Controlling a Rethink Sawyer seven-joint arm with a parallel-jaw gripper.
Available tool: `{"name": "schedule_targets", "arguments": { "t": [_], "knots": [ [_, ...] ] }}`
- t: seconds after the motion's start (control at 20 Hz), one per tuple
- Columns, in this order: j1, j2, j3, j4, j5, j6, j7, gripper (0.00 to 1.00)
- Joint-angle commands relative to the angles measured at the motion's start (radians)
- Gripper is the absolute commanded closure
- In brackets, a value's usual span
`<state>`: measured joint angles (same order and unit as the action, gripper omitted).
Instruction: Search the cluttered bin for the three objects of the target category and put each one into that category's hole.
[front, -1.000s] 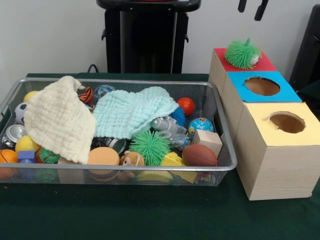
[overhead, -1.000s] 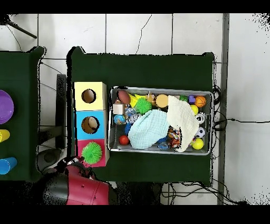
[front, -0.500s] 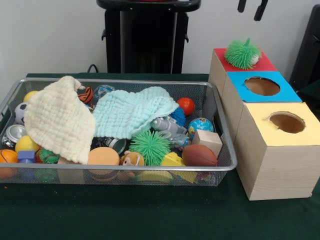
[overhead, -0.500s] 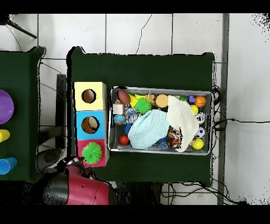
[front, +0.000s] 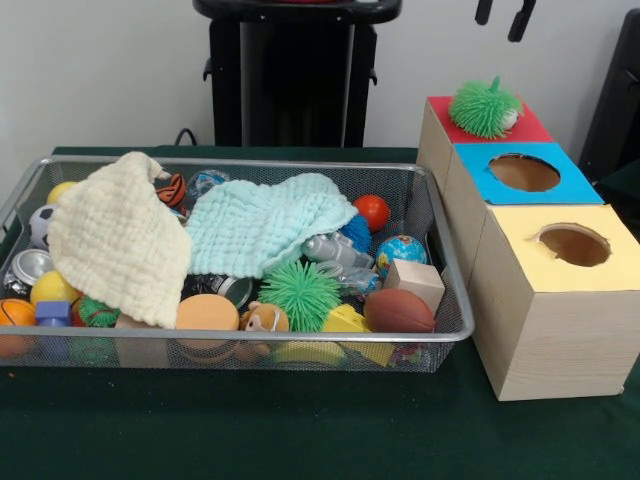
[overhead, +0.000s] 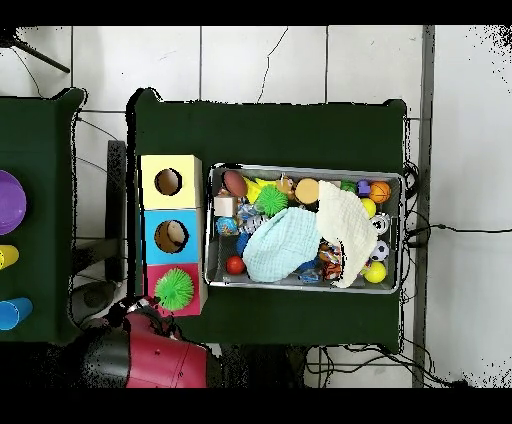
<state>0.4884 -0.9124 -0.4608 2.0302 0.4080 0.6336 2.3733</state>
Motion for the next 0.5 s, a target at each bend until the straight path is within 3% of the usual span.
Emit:
{"name": "schedule_targets", "arguments": {
  "t": [0.05, 0.5],
  "knots": [
    [-0.011, 0.048, 0.01, -0.037, -0.036, 0.0, 0.187, 0.0],
    [-0.02, 0.091, 0.022, -0.056, -0.031, -0.02, 0.19, 0.0]
  ]
}}
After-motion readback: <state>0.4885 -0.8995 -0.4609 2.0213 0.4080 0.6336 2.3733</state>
